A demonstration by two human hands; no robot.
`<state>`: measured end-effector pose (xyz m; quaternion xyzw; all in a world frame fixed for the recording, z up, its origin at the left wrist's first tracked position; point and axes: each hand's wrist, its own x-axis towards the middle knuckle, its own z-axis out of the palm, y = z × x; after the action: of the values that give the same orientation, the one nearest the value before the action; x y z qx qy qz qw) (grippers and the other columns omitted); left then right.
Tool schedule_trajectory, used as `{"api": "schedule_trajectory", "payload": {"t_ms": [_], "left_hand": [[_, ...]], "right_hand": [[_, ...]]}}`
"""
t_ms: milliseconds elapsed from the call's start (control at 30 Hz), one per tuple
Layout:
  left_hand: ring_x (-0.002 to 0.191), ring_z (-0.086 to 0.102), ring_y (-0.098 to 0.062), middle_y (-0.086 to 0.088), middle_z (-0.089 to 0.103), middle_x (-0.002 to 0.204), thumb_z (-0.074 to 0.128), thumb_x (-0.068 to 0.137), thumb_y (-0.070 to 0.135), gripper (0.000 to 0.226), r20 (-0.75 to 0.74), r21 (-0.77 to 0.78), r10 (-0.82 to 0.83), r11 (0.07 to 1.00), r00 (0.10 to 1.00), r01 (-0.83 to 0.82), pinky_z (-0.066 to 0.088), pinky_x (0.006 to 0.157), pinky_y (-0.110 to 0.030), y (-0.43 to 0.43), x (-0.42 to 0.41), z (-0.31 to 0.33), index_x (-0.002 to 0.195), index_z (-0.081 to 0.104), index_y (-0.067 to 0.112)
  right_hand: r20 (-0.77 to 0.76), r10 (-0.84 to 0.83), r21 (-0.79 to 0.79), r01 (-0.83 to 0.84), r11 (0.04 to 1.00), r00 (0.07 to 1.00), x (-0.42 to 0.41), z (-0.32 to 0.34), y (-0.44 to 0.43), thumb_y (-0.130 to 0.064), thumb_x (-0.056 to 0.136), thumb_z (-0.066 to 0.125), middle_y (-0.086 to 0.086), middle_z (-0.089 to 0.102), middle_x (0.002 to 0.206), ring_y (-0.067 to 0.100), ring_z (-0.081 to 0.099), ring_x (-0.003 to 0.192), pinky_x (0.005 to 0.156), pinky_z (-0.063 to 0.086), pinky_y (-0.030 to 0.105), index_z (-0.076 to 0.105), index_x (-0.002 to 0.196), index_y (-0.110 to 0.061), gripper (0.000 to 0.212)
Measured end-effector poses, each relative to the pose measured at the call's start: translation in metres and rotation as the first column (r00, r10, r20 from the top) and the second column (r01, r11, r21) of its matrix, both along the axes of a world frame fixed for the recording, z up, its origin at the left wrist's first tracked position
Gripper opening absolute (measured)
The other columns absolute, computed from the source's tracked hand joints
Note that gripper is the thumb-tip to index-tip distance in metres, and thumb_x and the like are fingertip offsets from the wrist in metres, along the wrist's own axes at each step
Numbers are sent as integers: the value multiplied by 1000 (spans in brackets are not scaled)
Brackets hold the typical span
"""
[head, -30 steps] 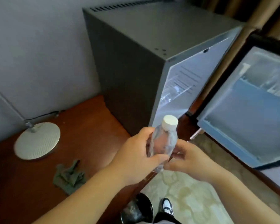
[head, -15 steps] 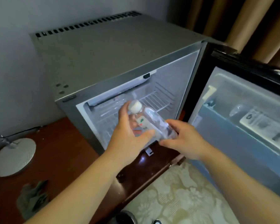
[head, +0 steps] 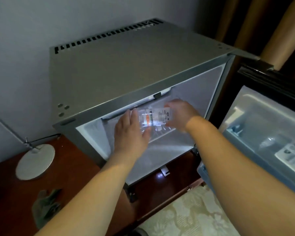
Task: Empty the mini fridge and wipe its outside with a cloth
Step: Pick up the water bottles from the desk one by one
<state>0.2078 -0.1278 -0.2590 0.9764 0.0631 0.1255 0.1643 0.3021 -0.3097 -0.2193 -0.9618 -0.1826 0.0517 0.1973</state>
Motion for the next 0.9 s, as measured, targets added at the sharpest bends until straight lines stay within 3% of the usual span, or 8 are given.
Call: {"api": "schedule_trajectory", "payload": {"t_ms": [133,233,367,600,900], "left_hand": [[154,8,-30,-5,6,168,36,97,62,82,-169,103,-5,994,986,23,11,123,-51,3,5,-11,160,2,21],[155,-4,-26,5,-8,169,24,98,66,77,-228,140,-32,988,973,65,4,124,-53,1,5,-13,159,-5,29],[155,-7,-27,7,-7,168,19,98,67,75,-261,149,-34,986,965,75,4,123,-53,2,6,-13,159,-6,31],[154,-14,-29,13,-6,168,16,96,70,76,-364,175,-24,980,931,93,2,121,-61,1,13,-10,160,4,31],[155,-8,-30,5,-4,169,17,97,71,74,-298,212,-19,974,954,85,4,121,-60,2,10,-12,159,8,33]], "right_hand": [[-18,-17,30,18,999,1000,17,-21,1,-13,88,69,5,41,156,26,42,140,116,35,33,44,150,-20,67],[-172,-17,103,35,994,985,16,-40,0,-18,94,60,5,17,167,26,17,153,124,21,40,26,159,-16,73],[-259,-69,160,113,981,963,9,-48,-2,-30,102,42,-10,-6,169,19,-8,155,126,7,48,11,161,-30,67],[-142,-106,70,117,991,984,-5,-45,3,-31,105,36,-2,-7,169,28,-11,155,124,5,43,12,161,-24,62],[-144,-79,57,88,994,986,-23,-47,-5,-32,105,37,-4,-12,169,24,-19,153,126,5,48,7,161,-28,63]]}}
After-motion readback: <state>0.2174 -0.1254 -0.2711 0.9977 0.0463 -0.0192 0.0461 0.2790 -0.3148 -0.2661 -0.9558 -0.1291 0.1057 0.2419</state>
